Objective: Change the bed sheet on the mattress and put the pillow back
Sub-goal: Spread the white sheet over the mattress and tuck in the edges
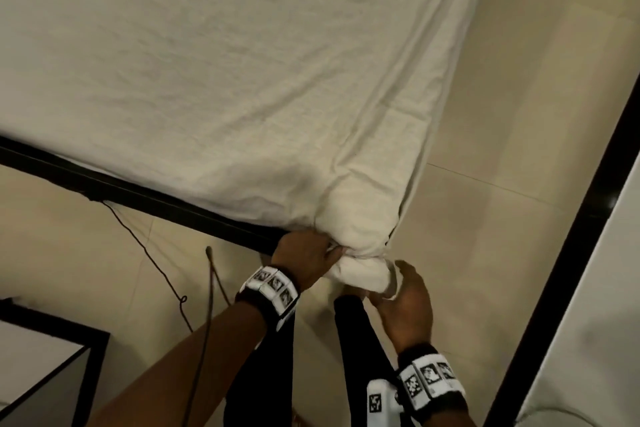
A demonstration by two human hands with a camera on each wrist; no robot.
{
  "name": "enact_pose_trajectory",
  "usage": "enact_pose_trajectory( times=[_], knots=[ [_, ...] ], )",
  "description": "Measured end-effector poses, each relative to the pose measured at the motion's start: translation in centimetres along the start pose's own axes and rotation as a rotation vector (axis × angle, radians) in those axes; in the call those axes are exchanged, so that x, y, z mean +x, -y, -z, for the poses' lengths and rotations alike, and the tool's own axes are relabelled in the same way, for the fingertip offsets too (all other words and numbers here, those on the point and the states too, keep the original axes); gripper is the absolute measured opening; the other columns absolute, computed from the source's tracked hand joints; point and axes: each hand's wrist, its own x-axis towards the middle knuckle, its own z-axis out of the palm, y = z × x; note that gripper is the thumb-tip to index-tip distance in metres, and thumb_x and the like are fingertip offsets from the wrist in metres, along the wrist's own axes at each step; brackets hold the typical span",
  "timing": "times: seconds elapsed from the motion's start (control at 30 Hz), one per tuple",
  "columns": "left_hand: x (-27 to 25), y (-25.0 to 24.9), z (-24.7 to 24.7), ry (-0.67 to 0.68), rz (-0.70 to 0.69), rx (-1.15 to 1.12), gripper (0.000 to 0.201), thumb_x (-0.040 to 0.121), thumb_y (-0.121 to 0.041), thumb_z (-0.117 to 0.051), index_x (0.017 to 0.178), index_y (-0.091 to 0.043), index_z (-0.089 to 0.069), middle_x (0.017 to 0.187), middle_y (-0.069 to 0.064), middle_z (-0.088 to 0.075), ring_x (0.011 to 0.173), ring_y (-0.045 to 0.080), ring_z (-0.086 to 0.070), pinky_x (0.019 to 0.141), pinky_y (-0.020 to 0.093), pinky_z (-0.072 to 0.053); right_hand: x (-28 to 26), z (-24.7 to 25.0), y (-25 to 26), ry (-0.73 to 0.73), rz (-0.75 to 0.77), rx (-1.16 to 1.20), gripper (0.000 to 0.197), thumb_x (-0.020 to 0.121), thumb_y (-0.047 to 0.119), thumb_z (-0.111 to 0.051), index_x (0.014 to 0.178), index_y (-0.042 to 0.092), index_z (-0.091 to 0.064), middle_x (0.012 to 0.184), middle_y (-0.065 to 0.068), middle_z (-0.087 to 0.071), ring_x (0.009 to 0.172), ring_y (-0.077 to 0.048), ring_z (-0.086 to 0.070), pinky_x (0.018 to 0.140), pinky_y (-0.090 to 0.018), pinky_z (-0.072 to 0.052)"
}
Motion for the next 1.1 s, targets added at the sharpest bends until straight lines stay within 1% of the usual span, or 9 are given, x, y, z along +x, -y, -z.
enact_pose_trajectory(
  times=[0.1, 0.2, 0.37, 0.53, 0.67, 0.77, 0.87, 1.0, 1.1],
  knots=[
    [-2.6, -1.2, 1.1, -0.103, 0.031, -0.013, 0.039, 0.091, -0.049, -0.05, 0.073, -0.022, -0.071, 0.064, 0.001, -0.068, 0.055, 0.023, -0.067, 0.045, 0.028, -0.049, 0.2, 0.2, -1.2, 0.127, -0.112, 0.277, 0.053, 0.071, 0.017, -0.088, 0.12, 0.026, -0.07, 0.106, 0.009, -0.076, 0.098, -0.013, -0.071, 0.086, -0.041, -0.057],
    [-4.5, -1.5, 1.6, -0.148, -0.094, -0.2, 0.029, 0.089, -0.043, -0.058, 0.091, -0.02, -0.075, 0.092, 0.0, -0.075, 0.084, 0.021, -0.072, 0.07, 0.031, -0.059, 0.0, 0.1, -0.1, -0.027, 0.046, -0.002, 0.042, 0.067, 0.005, -0.085, 0.106, 0.022, -0.078, 0.095, 0.003, -0.078, 0.086, -0.022, -0.074, 0.075, -0.035, -0.058],
    [-3.3, -1.2, -0.1, 0.18, -0.245, -0.039, 0.06, 0.094, -0.053, -0.038, 0.127, -0.012, -0.066, 0.125, 0.008, -0.069, 0.117, 0.026, -0.063, 0.105, 0.042, -0.047, -1.2, 0.5, 4.4, -0.129, 0.243, -0.07, 0.029, 0.075, 0.011, -0.071, 0.1, 0.024, -0.078, 0.095, 0.002, -0.077, 0.083, -0.024, -0.072, 0.073, -0.03, -0.055],
    [0.9, -3.7, 1.2, 0.319, -0.181, 0.119, 0.044, 0.097, -0.034, -0.034, 0.099, -0.013, -0.073, 0.103, 0.011, -0.074, 0.098, 0.034, -0.069, 0.075, 0.037, -0.041, 1.0, -0.5, 6.4, 0.346, 0.288, -0.282, 0.058, 0.074, 0.014, -0.062, 0.131, 0.022, -0.054, 0.122, -0.006, -0.068, 0.112, -0.03, -0.061, 0.073, -0.028, -0.04],
    [3.5, -3.0, -1.1, 0.582, -0.039, 0.011, 0.034, 0.1, -0.026, -0.046, 0.112, -0.01, -0.072, 0.121, 0.011, -0.07, 0.115, 0.032, -0.064, 0.097, 0.044, -0.051, 5.8, -1.4, 5.6, 0.647, 0.094, -0.348, 0.063, 0.06, 0.022, -0.071, 0.121, 0.022, -0.059, 0.111, -0.002, -0.07, 0.103, -0.023, -0.067, 0.076, -0.031, -0.052],
    [4.6, -2.0, -3.4, 0.7, 0.107, -0.051, 0.03, 0.096, -0.024, -0.054, 0.118, -0.011, -0.069, 0.122, 0.012, -0.069, 0.114, 0.034, -0.065, 0.097, 0.05, -0.052, 8.8, -2.5, 3.8, 0.785, 0.077, -0.401, 0.077, 0.048, 0.036, -0.081, 0.122, 0.034, -0.061, 0.116, 0.006, -0.07, 0.107, -0.017, -0.066, 0.091, -0.042, -0.057],
    [5.7, -2.2, -2.4, 0.788, 0.134, -0.116, 0.039, 0.095, -0.026, -0.053, 0.126, -0.008, -0.065, 0.132, 0.017, -0.063, 0.122, 0.037, -0.061, 0.1, 0.038, -0.047, 9.8, -2.5, 3.8, 0.906, 0.032, -0.435, 0.088, 0.035, 0.046, -0.086, 0.12, 0.041, -0.064, 0.117, 0.012, -0.07, 0.11, -0.015, -0.063, 0.098, -0.038, -0.053],
    [5.4, -3.4, -1.1, 0.705, 0.069, -0.143, 0.038, 0.104, -0.021, -0.045, 0.134, -0.002, -0.06, 0.14, 0.017, -0.058, 0.131, 0.035, -0.054, 0.093, 0.032, -0.044, 8.7, -2.2, 4.8, 0.81, 0.028, -0.471, 0.088, 0.04, 0.048, -0.079, 0.125, 0.039, -0.061, 0.123, 0.011, -0.067, 0.123, -0.017, -0.055, 0.109, -0.038, -0.039],
    [2.8, -3.6, 0.1, 0.508, 0.04, -0.077, 0.024, 0.084, -0.019, -0.055, 0.082, -0.009, -0.077, 0.087, 0.011, -0.076, 0.082, 0.029, -0.074, 0.07, 0.031, -0.057, 5.1, -1.7, 5.5, 0.514, 0.142, -0.598, 0.062, 0.062, 0.042, -0.07, 0.122, 0.032, -0.061, 0.118, 0.006, -0.069, 0.119, -0.023, -0.059, 0.104, -0.04, -0.03]
  ],
)
